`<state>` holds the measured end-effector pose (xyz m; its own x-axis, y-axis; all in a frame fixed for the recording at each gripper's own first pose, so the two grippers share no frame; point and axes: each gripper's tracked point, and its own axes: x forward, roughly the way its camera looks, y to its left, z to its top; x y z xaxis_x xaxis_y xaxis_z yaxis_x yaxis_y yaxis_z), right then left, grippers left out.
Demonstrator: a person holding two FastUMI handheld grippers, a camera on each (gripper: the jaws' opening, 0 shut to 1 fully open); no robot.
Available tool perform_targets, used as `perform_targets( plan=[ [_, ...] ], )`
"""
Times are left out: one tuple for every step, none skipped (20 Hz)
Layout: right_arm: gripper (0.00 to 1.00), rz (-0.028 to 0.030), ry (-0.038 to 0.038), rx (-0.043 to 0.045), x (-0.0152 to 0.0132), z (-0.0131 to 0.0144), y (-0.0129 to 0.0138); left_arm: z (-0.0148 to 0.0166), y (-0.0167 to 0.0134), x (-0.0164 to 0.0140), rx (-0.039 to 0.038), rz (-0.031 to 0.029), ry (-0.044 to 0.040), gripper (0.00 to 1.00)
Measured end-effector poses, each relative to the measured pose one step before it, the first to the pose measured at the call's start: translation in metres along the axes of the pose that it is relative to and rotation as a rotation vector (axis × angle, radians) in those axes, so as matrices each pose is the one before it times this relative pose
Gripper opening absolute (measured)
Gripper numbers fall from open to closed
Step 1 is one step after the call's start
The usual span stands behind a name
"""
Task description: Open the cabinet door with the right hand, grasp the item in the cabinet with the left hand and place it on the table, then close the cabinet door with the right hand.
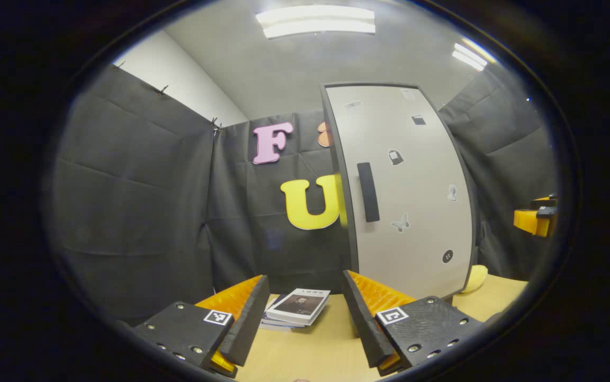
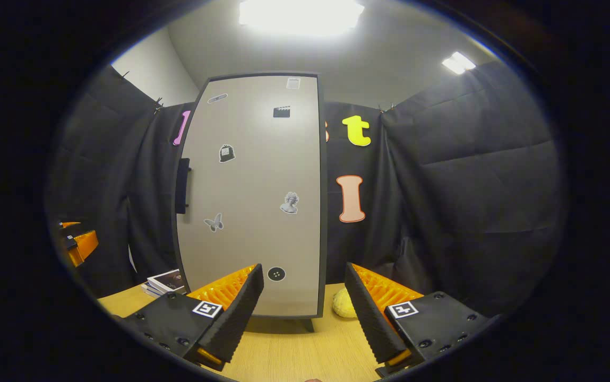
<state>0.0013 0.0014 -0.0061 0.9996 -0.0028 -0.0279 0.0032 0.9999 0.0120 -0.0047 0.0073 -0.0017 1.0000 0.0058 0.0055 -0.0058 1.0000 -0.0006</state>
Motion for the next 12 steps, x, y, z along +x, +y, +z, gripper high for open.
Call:
perform_targets(
  plan=[
    [0.97,0.00101,0.00296,0.00290,-0.00008,-0.00038,0.00014,-0.00083,0.00054,0.00021,0.00069,0.00040,-0.00008,0.83],
    [0.97,0.00010,0.00220,0.00263,0.00072,0.00003,0.00048,0.00054,-0.00033,-0.00010,0.00141,-0.00071,-0.00025,0.83],
    [0.97,0.00016,0.00303,0.00282,0.00057,-0.00145,-0.00043,-0.00091,-0.00037,0.00062,0.00226,0.00062,-0.00090,0.83],
    [0.96,0.00076,0.00189,0.00180,0.00036,0.00010,0.00018,0.00077,-0.00011,0.00008,0.00230,-0.00076,-0.00149,0.83],
    [0.97,0.00056,0.00371,0.00172,0.00116,0.00050,0.00023,0.00033,0.00071,-0.00147,0.00176,0.00046,-0.00259,0.83],
    [0.98,0.00191,0.00304,0.00176,0.00186,0.00090,0.00113,0.00074,0.00031,-0.00019,0.00144,0.00125,-0.00119,0.83],
    [0.97,0.00448,0.00149,0.00228,0.00032,0.00040,0.00104,-0.00057,0.00146,-0.00147,0.00012,0.00137,-0.00024,0.83],
    [0.98,0.00463,-0.00117,0.00102,0.00104,0.00174,0.00190,-0.00027,0.00122,-0.00048,-0.00092,0.00201,0.00089,0.83],
    [0.98,0.00568,-0.00156,-0.00082,0.00097,0.00205,0.00289,-0.00233,0.00186,-0.00151,-0.00128,0.00295,0.00254,0.83],
    [0.98,0.00607,-0.00268,-0.00282,0.00255,0.00268,0.00354,-0.00094,0.00204,-0.00082,-0.00072,0.00317,0.00311,0.83],
    [0.97,0.00473,-0.00347,-0.00561,0.00194,0.00337,0.00301,-0.00154,0.00289,-0.00185,-0.00018,0.00306,0.00215,0.83],
    [0.97,0.00619,-0.00191,-0.01236,0.00336,0.00335,0.00482,-0.00109,0.00292,-0.00136,0.00273,0.00516,0.00245,0.83]
  ],
)
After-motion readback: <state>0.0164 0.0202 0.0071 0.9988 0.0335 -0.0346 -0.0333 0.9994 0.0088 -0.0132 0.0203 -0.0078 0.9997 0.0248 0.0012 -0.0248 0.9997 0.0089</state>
